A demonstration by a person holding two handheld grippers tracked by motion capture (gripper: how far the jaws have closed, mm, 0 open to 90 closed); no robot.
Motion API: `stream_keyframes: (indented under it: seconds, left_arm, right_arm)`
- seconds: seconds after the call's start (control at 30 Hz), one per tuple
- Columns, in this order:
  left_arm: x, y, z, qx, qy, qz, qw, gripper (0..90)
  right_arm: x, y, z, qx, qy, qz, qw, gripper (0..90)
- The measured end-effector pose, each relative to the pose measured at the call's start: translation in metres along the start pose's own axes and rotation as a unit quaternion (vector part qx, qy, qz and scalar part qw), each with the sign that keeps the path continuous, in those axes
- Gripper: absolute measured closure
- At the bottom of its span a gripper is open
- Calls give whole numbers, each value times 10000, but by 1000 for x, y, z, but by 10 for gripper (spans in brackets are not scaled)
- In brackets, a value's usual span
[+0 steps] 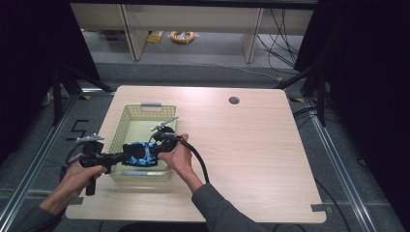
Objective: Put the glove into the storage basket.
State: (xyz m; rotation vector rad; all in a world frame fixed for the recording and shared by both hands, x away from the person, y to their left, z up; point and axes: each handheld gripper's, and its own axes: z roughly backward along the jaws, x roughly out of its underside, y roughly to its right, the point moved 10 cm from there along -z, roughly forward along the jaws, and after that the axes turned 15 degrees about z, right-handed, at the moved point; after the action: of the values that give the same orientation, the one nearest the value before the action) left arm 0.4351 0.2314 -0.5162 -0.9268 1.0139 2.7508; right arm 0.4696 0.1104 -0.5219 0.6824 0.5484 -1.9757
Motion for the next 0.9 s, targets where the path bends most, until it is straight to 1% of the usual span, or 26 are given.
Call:
stream_keyframes:
  seconds: [0.03, 0.1, 0.13, 0.17, 0.23, 0.27, 0.3, 0.37, 0.4, 0.43, 0.47, 0.5, 0.53, 0.57, 0.6, 0.63, 0.67, 0.7, 0.73, 0.77, 0.8, 0.83, 0.87, 0.9]
  left_arm:
    - [2, -3, -1, -51, -54, -8, 10000, 799]
    - [2, -4, -2, -57, -77, 24, 10000, 798]
    - [3, -5, -3, 7, -147, 63, 9999, 793]
    - [3, -5, -4, -9, -139, 69, 9999, 791]
    - [3, -5, -4, -16, -151, 77, 9999, 786]
    - [4, -5, -5, -11, -177, 81, 9998, 784]
    - [4, -5, -6, -23, -207, 48, 9998, 782]
    - [5, -4, -7, -79, -285, 5, 9996, 772]
    - [6, -3, -8, -69, -321, 0, 9995, 761]
    - [6, -3, -8, -69, -321, 0, 9995, 744]
    - [6, -4, -8, -225, -380, -154, 9989, 730]
    - [5, -3, -9, -273, -325, -177, 9989, 708]
    - [6, -1, -9, -260, -354, -229, 9988, 683]
    - [7, 0, -10, -251, -391, -244, 9986, 667]
    - [9, -3, -8, -330, -511, -402, 9973, 648]
    - [9, -3, -8, -330, -511, -402, 9973, 615]
    - [7, 0, -10, -362, -370, -267, 9983, 568]
    - [6, -3, -10, -469, -438, -355, 9973, 553]
    - [4, -3, -9, -489, -371, -360, 9975, 544]
    - [3, -4, -8, -528, -402, -438, 9968, 525]
    - [3, -4, -8, -528, -402, -438, 9968, 501]
    - [1, -3, -7, -532, -357, -408, 9971, 488]
    - [0, -3, -6, -549, -339, -416, 9970, 470]
    - [-1, -2, -6, -543, -334, -410, 9971, 455]
  right_arm:
    - [3, -1, -5, -16, -162, 0, 9999, 800]
    - [3, -1, -6, -13, -169, 31, 9999, 800]
    - [4, -1, -9, 31, -287, 39, 9996, 798]
    - [5, -2, -10, 20, -336, -1, 9994, 797]
    - [4, 1, -10, 40, -337, 54, 9994, 794]
    - [5, 0, -11, 34, -403, -4, 9992, 791]
    - [6, 2, -11, 71, -430, 33, 9990, 786]
    - [8, 3, -12, 57, -511, 113, 9986, 774]
    - [9, 3, -12, 61, -561, 55, 9984, 768]
    - [10, 4, -13, 75, -573, 88, 9983, 758]
    - [11, 5, -14, 91, -619, 114, 9980, 750]
    - [11, 6, -14, 110, -599, 117, 9981, 743]
    - [11, 6, -14, 86, -617, 131, 9980, 732]
    - [10, 7, -14, 71, -619, 227, 9978, 715]
    - [11, 7, -14, 90, -638, 259, 9976, 687]
    - [11, 7, -14, 90, -638, 259, 9976, 687]
    - [12, 8, -14, 165, -726, 315, 9967, 625]
    - [11, 9, -15, 196, -708, 305, 9968, 612]
    - [11, 9, -15, 214, -706, 312, 9968, 596]
    - [10, 9, -14, 213, -691, 327, 9968, 583]
    - [10, 9, -14, 213, -691, 327, 9968, 583]
    - [9, 9, -13, 212, -684, 340, 9969, 531]
    - [9, 10, -12, 240, -694, 338, 9967, 524]
    - [7, 10, -11, 260, -648, 360, 9969, 504]
